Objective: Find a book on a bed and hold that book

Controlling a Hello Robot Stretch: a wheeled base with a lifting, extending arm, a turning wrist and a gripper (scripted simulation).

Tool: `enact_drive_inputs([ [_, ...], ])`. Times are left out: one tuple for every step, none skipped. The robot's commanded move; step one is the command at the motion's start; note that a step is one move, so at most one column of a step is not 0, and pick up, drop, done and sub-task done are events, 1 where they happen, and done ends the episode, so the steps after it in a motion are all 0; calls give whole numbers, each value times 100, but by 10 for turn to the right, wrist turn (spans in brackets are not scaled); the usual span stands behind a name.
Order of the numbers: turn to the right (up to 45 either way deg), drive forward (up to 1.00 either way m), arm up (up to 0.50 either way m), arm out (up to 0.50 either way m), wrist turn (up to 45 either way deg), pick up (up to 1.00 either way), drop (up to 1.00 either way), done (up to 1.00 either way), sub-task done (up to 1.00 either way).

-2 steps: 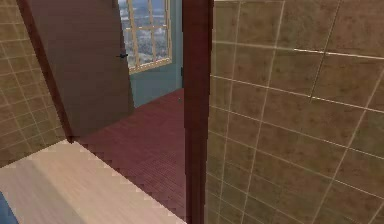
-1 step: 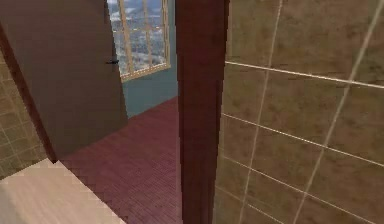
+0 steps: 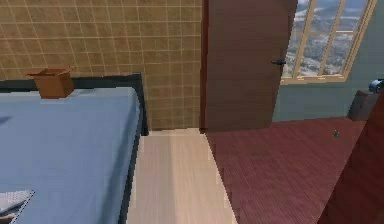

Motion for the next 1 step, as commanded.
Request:
enact_drive_inputs([
  [-30,0,0,0,0,0,0,0,0],
])
